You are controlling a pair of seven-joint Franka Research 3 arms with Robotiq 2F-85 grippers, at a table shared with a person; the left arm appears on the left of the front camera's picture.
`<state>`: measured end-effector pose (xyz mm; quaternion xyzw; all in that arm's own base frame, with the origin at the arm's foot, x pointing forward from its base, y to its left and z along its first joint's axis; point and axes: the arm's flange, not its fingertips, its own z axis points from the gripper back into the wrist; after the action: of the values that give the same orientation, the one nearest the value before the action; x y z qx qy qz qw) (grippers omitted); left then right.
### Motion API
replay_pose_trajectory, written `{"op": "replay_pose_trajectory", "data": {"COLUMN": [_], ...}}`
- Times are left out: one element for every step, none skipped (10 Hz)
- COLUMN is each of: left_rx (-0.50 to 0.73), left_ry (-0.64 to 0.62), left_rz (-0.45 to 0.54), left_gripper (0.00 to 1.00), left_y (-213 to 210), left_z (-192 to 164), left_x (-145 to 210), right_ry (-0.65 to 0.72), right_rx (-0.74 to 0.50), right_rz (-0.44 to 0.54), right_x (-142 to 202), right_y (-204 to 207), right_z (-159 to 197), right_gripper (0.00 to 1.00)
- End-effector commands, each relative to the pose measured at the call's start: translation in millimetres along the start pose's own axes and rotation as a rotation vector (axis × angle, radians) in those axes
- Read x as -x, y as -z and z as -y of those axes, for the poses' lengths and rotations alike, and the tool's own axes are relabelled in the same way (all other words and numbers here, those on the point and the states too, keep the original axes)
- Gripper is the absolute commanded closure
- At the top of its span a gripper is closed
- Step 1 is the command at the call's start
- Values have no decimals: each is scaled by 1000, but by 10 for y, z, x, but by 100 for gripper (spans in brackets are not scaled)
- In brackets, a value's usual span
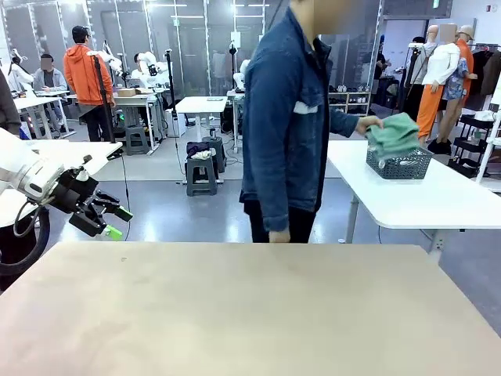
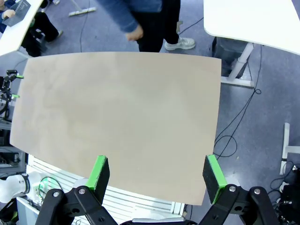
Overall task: Fold the towels and place them in the basket.
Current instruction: Stack the folded Towel with hook on the right side of the table.
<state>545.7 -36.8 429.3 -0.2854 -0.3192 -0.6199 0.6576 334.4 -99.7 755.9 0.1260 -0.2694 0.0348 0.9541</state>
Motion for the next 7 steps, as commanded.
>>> {"op": "replay_pose_trajectory", "data": {"left_rx": [2,2,2,2,2,2,2], "left_ry": [-2,-2,-2,-2,-2,-2,-2], "left_rz": [-3,-3,-3,-3,-3,-3,-3], "left_gripper": [0,0,0,0,0,0,0], "left_y": [0,0,0,0,0,0,0], "left_z": [1,1,1,1,1,1,1], "left_x": [-1,-1,-1,-1,-1,-1,-1], "right_ry": [16,16,16,16,16,16,16], "right_rx": [8,8,8,8,8,8,8], "right_rz": [-5,-5,-5,-5,-5,-5,-5], "right_x": [-19,-19,-19,-19,-19,-19,-19], "right_y": [-6,-6,-6,-6,-6,-6,-6], "right_z": [-8,-8,-8,-8,-8,-8,-8], "right_gripper": [0,0,0,0,0,0,0]}}
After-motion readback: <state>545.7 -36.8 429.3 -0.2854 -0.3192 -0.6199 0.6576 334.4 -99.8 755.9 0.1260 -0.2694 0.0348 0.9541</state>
